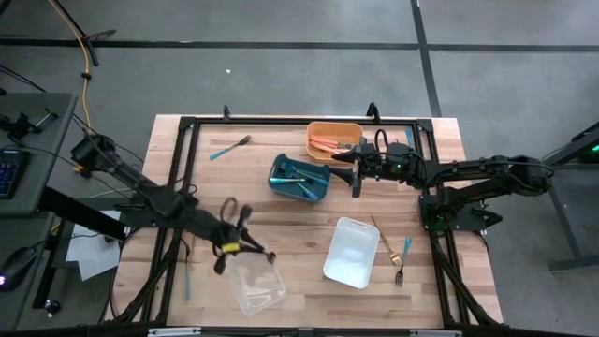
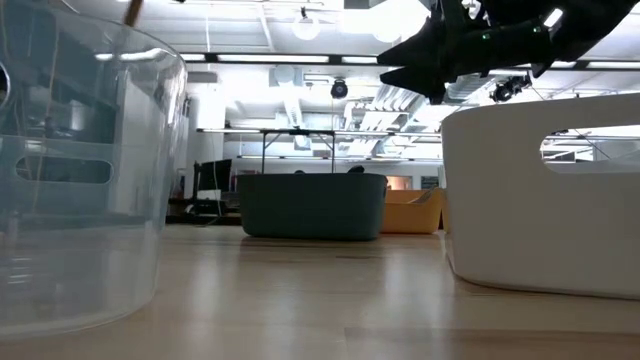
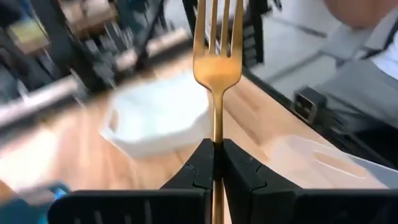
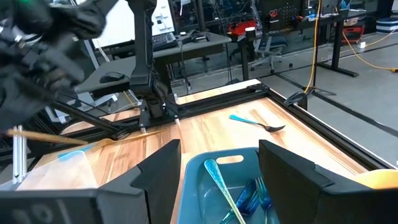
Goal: Sort silverware by color (type)
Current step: Put the gold fork into the transparent bin
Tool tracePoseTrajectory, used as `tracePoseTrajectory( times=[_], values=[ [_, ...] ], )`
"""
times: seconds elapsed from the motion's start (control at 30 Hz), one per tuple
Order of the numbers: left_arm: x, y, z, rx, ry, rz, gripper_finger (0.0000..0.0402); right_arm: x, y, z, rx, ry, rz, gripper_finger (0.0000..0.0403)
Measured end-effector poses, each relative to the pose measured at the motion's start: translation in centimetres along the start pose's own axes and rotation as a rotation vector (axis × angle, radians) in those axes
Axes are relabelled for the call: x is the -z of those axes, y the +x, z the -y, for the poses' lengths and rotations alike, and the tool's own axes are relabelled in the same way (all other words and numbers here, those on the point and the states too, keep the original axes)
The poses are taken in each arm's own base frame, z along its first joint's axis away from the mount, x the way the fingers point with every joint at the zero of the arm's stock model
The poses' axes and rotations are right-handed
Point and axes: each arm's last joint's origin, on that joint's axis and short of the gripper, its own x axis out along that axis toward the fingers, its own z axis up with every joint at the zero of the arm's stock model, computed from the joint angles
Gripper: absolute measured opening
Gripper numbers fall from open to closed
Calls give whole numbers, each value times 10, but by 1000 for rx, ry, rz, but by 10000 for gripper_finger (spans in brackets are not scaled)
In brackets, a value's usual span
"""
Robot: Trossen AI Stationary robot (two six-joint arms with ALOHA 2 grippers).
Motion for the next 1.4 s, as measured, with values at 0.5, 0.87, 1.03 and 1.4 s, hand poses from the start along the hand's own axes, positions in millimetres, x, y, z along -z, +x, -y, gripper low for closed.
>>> tracePoseTrajectory(
  times=[0.5, 0.87, 1.03, 1.4],
  values=[
    [22, 55, 48, 178, -254, -252, 6, 4, 0, 1, 6, 24, -37, 209],
    [47, 67, 55, 271, -266, -423, 6, 3, 0, 1, 7, 22, -35, 209],
    [47, 67, 55, 267, -257, -427, 30, 3, 0, 1, 7, 22, -35, 209],
    [36, 68, 38, 216, -320, -438, 116, 4, 0, 1, 7, 40, -36, 209]
  ],
)
